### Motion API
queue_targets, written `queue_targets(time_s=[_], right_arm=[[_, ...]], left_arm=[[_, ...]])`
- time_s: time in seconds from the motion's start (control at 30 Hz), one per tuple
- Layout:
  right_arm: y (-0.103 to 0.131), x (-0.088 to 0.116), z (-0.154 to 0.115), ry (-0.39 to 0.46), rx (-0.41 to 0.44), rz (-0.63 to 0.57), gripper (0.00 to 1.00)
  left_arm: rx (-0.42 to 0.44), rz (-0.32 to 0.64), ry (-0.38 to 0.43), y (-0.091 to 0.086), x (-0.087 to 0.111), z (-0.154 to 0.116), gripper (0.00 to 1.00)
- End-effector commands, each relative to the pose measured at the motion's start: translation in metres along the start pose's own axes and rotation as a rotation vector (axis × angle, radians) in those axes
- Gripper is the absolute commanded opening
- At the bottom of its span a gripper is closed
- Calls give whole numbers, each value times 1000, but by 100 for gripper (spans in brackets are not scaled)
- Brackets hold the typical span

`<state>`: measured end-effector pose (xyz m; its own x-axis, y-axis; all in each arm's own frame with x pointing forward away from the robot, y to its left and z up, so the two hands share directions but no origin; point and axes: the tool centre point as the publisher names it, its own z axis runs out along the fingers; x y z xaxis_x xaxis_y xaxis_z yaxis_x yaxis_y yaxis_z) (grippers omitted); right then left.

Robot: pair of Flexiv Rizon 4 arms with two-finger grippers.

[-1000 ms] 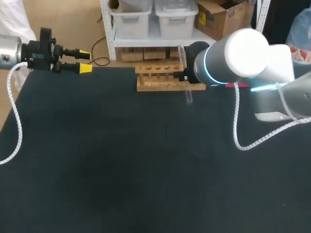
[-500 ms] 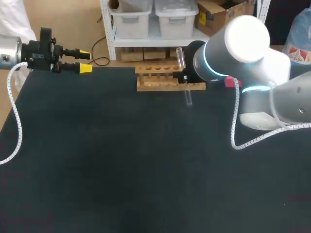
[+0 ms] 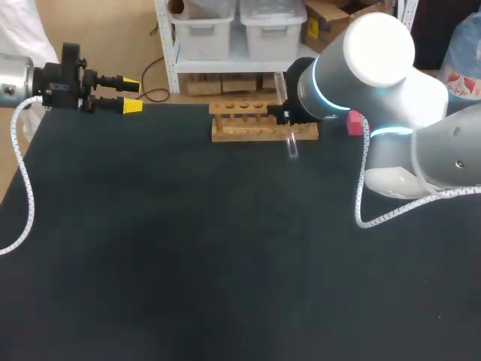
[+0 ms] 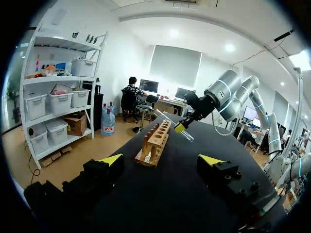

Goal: Grasp the test tube, adjust it, and insert it.

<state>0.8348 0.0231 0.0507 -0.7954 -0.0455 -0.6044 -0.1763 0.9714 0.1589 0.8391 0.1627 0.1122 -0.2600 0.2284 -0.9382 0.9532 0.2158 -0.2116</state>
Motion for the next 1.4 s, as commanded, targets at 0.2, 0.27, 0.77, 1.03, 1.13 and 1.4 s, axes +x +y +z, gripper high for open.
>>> queue_targets(time_s=[0.2, 0.27, 0.77, 1.03, 1.13, 1.4], right_arm=[[-4, 6, -34, -407, 51, 49, 0], [-4, 4, -39, -448, 60, 50, 0], [-3, -11, -65, -691, 104, 51, 0], [-9, -14, -77, -741, 111, 50, 0], [-10, -14, -79, -735, 100, 44, 0], [-10, -14, -79, -735, 100, 44, 0]], left_arm=[[1, 1, -1, 1, 1, 0, 100], [1, 1, -1, 1, 1, 0, 100], [1, 1, -1, 1, 1, 0, 100], [1, 1, -1, 1, 1, 0, 100], [1, 1, -1, 1, 1, 0, 100], [1, 1, -1, 1, 1, 0, 100]])
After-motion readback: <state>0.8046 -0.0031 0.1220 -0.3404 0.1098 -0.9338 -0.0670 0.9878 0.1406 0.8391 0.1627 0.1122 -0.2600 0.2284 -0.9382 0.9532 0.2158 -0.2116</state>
